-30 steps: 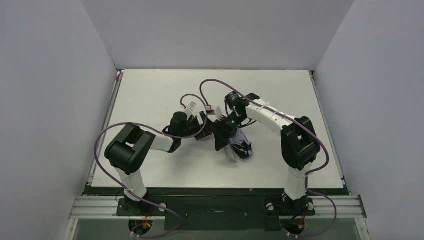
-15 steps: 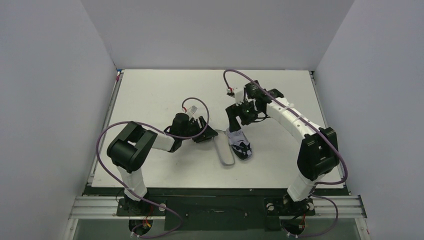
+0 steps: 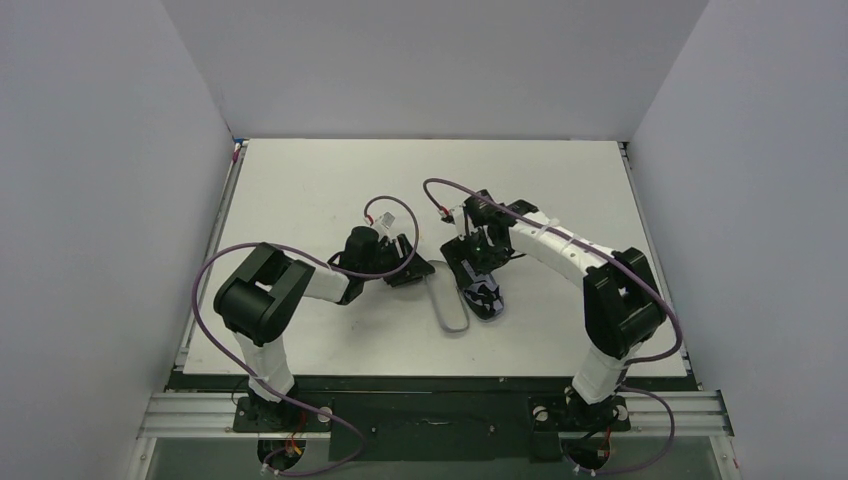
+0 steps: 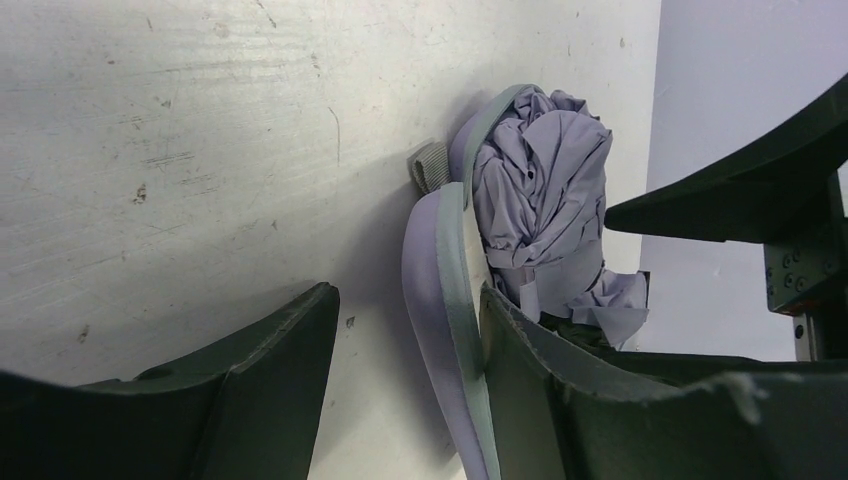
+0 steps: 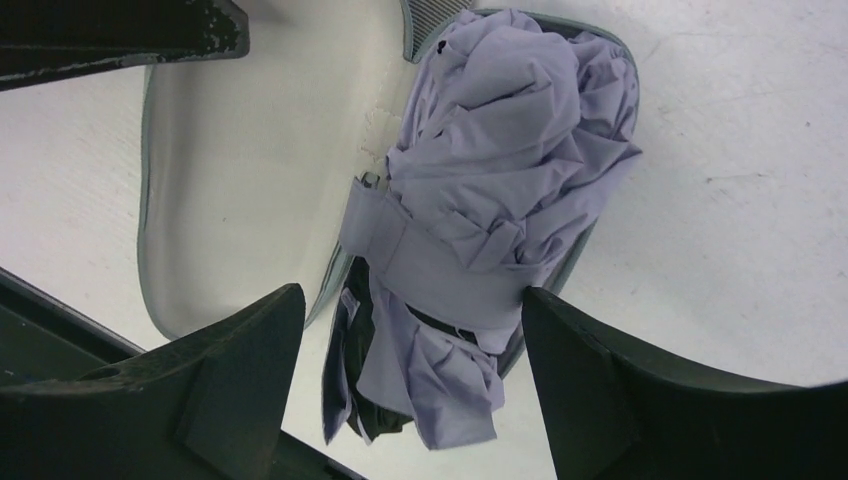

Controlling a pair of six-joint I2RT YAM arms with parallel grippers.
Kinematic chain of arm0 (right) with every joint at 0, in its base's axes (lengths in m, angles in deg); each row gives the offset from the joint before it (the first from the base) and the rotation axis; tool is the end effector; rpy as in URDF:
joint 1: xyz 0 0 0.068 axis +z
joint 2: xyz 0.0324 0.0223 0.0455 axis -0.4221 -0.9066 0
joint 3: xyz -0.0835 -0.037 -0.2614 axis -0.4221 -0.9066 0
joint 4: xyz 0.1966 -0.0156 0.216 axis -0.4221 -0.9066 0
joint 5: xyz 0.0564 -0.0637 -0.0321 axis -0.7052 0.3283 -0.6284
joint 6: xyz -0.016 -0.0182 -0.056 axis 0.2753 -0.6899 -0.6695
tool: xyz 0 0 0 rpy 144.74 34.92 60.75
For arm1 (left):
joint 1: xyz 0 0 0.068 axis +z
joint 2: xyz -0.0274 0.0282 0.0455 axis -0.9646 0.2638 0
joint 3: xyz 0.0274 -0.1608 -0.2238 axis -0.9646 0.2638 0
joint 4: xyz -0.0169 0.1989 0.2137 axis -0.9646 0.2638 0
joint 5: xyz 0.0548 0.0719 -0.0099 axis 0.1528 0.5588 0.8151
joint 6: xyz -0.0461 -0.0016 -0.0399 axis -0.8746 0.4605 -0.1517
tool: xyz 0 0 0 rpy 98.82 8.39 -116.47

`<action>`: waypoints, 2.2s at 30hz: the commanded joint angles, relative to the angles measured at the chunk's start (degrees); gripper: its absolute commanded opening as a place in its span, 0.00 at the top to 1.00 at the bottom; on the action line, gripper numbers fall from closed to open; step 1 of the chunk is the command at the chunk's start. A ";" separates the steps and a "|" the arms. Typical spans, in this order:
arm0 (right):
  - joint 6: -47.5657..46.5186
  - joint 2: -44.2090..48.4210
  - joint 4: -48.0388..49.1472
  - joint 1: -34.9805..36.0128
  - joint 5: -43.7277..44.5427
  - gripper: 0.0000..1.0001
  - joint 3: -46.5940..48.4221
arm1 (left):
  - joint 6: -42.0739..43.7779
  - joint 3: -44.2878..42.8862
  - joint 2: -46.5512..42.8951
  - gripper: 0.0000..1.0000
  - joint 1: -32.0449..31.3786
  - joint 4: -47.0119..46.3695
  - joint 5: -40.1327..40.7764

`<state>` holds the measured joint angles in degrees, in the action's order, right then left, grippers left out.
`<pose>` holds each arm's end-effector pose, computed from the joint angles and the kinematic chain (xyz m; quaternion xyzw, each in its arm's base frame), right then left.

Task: Open the umbrella

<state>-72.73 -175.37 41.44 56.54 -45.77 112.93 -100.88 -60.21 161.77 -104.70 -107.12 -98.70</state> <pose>0.3108 0.2050 0.2027 -0.2936 0.9343 0.1665 0.1145 0.3048 -0.1974 0.0883 -0.0733 0.8498 -0.4608 0.2454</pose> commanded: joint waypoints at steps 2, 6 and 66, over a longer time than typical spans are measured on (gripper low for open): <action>2.37 -3.37 4.88 1.12 2.30 0.26 -0.20 | 2.21 -1.05 -1.79 0.49 0.27 0.89 1.40; 1.93 -5.94 6.21 1.41 5.33 0.36 -0.16 | 3.55 -1.34 -2.06 0.49 0.86 2.31 1.73; 3.72 10.37 19.35 -25.57 -34.41 1.00 23.40 | 52.04 -24.98 -30.49 0.03 22.59 36.70 -15.04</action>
<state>-78.63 -173.03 44.47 25.70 -72.33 140.04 -51.62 -80.10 134.80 -81.36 -73.61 -102.83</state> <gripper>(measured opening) 0.198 0.970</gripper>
